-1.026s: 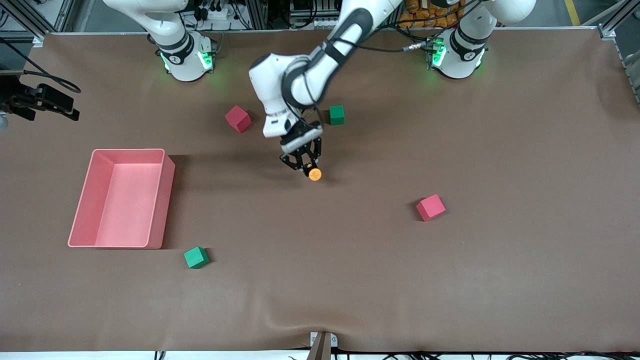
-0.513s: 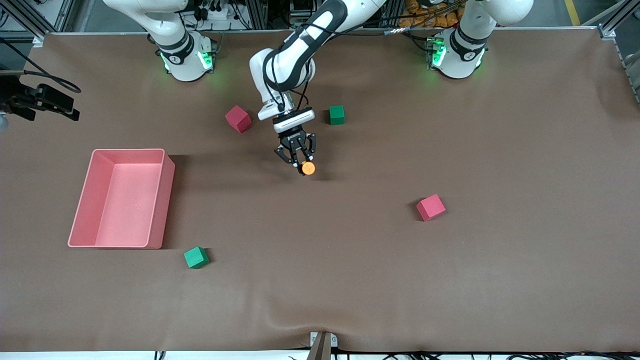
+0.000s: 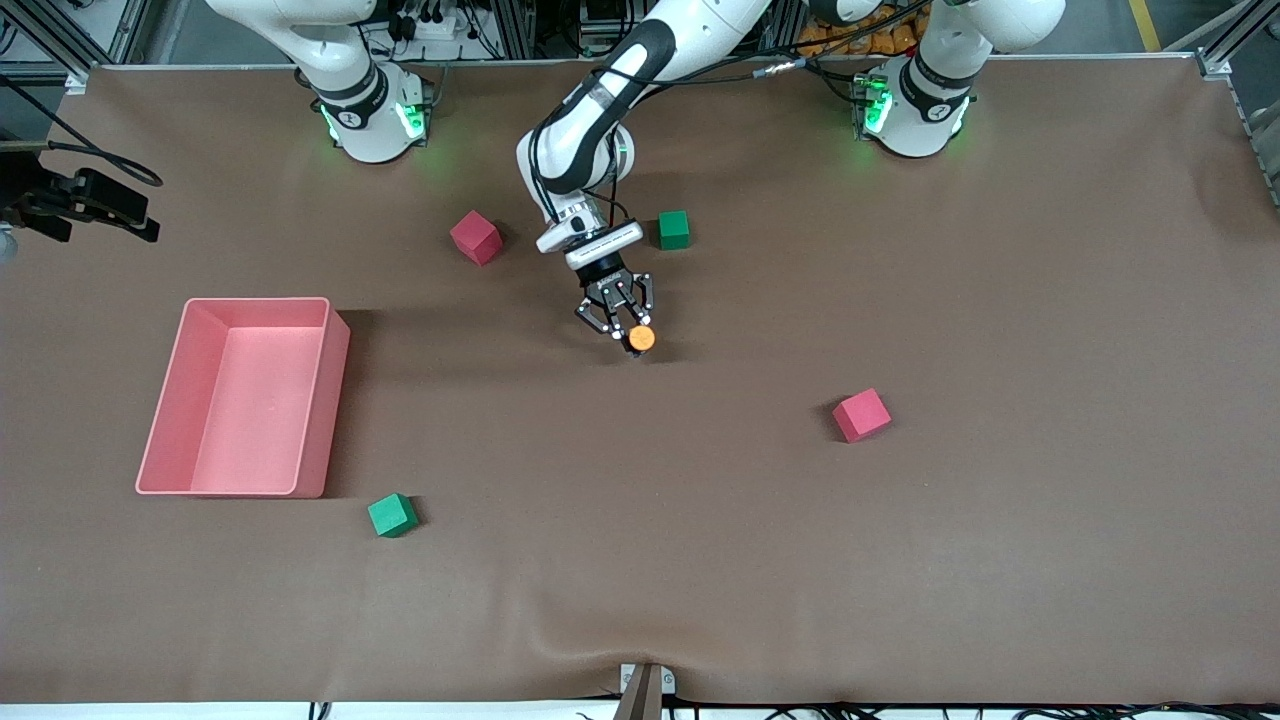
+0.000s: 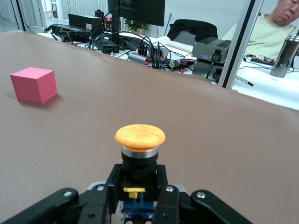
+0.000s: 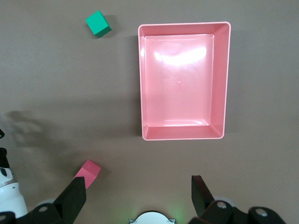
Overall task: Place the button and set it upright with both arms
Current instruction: 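Set the button upright on the table and open the left gripper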
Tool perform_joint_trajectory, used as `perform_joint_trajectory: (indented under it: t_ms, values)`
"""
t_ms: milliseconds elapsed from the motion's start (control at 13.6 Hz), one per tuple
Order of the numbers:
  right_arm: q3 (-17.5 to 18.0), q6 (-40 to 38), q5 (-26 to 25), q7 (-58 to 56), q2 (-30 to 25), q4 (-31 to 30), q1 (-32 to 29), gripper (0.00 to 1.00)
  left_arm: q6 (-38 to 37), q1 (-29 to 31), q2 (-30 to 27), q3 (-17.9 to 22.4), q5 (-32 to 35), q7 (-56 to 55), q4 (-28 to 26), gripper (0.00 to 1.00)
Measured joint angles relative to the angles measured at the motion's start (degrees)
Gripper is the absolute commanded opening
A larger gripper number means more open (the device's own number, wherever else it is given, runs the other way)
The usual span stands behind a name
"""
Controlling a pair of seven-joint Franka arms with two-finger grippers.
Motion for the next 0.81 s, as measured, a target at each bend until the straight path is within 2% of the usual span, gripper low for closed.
perform_joint_trajectory:
  t_ms: [147,367,587,660,733,806]
  values:
    - [0.0,0.0,0.0,0.0,0.1,0.0,0.0,1.00,-3.1,-1.6,2.1,0.0,0.3,-0.5,-0.2,0.00]
    - [0.0,0.0,0.0,0.0,0.2,0.0,0.0,1.00,-3.9,-2.5,3.9,0.1,0.5,-0.7,-0.2,0.00]
    - [0.0,0.0,0.0,0.0,0.2,0.0,0.0,1.00,-3.9,-2.4,5.4,0.3,1.2,-1.7,-0.2,0.07]
    - [0.0,0.0,0.0,0.0,0.2,0.0,0.0,1.00,-3.9,-2.4,5.6,0.3,1.4,-2.1,-0.2,0.18]
    - [0.0,0.0,0.0,0.0,0.2,0.0,0.0,1.00,-3.9,-2.4,5.7,0.3,1.5,-2.4,-0.2,0.36]
    - [0.0,0.0,0.0,0.0,0.2,0.0,0.0,1.00,-3.9,-2.4,5.7,0.3,1.5,-2.6,-0.2,0.78]
